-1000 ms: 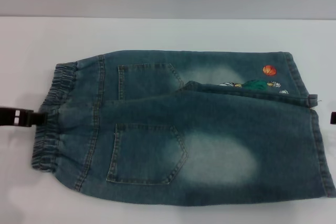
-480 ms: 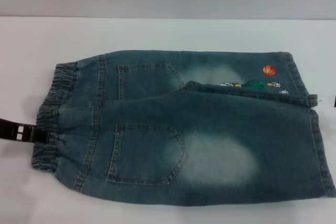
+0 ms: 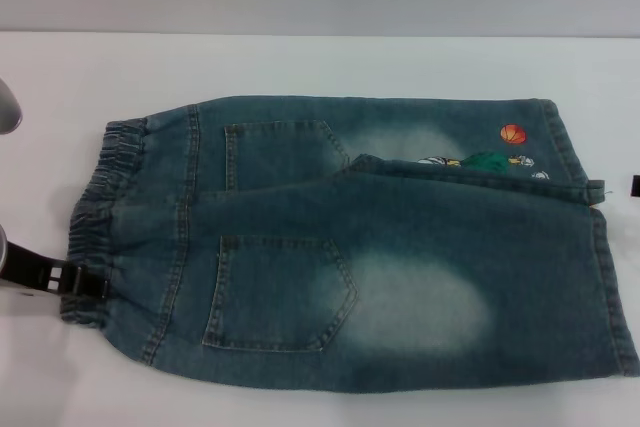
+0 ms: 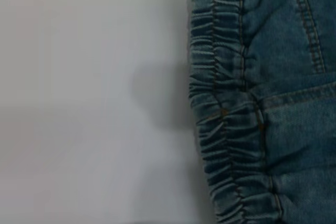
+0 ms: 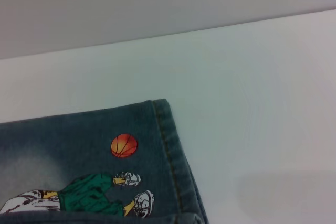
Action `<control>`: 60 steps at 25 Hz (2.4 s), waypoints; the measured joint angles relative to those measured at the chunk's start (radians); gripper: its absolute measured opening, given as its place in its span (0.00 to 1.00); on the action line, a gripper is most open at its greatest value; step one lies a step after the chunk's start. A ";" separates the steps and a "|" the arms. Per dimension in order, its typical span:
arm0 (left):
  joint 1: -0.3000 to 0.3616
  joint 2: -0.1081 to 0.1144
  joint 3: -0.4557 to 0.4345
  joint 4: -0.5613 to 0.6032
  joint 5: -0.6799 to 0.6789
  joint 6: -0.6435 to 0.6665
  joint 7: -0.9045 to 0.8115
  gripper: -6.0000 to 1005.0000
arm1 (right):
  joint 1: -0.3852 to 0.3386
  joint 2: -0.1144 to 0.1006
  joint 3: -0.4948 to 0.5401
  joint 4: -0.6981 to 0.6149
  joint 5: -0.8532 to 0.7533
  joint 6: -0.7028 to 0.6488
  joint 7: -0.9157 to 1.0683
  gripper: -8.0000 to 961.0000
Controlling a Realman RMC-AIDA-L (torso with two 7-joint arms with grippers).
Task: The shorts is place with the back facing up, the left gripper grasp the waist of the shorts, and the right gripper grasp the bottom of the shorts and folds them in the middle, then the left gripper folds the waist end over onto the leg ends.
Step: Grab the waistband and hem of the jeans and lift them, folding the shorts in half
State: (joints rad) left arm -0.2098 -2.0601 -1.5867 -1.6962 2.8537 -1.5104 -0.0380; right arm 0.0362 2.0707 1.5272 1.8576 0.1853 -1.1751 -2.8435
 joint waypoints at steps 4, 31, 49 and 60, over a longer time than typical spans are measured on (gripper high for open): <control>-0.001 0.000 0.010 0.002 -0.001 -0.006 -0.011 0.78 | 0.001 -0.002 0.003 0.006 -0.002 0.001 -0.002 0.61; -0.011 -0.002 0.075 0.005 -0.001 -0.010 -0.063 0.78 | -0.004 -0.003 0.004 0.022 -0.018 0.002 -0.032 0.61; -0.036 -0.002 0.076 0.029 -0.001 -0.016 -0.065 0.78 | 0.001 -0.003 0.008 0.023 -0.018 0.002 -0.039 0.61; -0.044 0.000 0.079 0.053 0.004 -0.021 -0.079 0.78 | 0.001 -0.004 0.011 0.023 -0.025 0.000 -0.039 0.61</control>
State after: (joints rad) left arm -0.2535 -2.0605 -1.5079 -1.6429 2.8578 -1.5313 -0.1166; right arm 0.0369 2.0663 1.5378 1.8806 0.1600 -1.1749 -2.8824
